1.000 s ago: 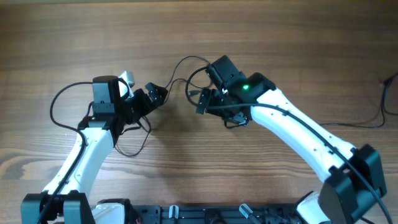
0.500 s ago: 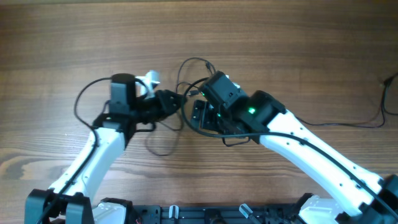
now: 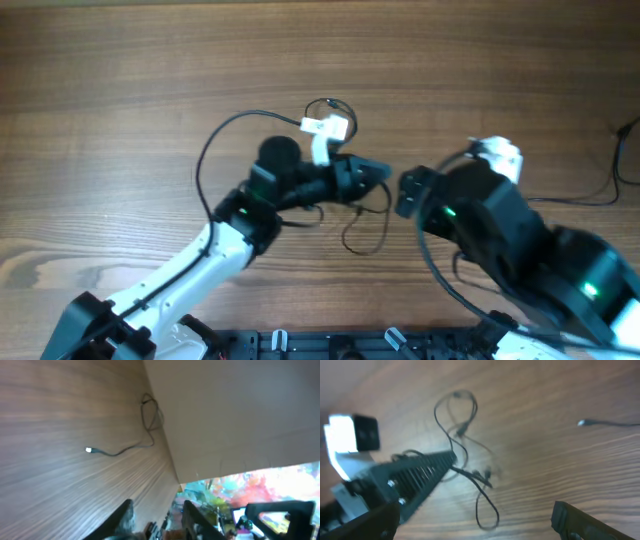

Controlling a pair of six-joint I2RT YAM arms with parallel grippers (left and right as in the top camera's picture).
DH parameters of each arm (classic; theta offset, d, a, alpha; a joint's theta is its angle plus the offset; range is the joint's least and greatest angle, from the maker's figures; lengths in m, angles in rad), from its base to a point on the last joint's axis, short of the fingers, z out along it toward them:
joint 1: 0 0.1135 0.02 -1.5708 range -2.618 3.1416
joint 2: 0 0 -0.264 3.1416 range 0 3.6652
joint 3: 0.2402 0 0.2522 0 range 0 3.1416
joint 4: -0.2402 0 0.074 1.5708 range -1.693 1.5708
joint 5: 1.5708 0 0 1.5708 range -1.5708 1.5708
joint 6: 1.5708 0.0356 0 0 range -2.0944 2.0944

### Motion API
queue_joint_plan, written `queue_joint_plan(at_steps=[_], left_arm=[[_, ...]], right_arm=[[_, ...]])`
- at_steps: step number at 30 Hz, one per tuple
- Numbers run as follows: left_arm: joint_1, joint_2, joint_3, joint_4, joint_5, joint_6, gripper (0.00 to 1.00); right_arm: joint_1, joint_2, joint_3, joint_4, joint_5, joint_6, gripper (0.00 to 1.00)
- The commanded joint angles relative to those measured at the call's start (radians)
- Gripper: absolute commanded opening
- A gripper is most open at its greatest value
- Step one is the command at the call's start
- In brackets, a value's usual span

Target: Untangle cables

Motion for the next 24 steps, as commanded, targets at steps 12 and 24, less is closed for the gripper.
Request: queue_joint_plan(at_steps=[12, 24], left_arm=[[-0.033, 0.002, 0.003, -0.274, -0.229, 0.030, 0.93], [0.158, -0.058, 0.092, -0.677, -0.235, 0.272, 1.00]], right_arm=[[-0.003, 0.023, -0.046, -0.053, 0.071, 0.087, 1.00], [-0.003, 0.164, -0.096, 0.008, 0.018, 0.136, 1.00]])
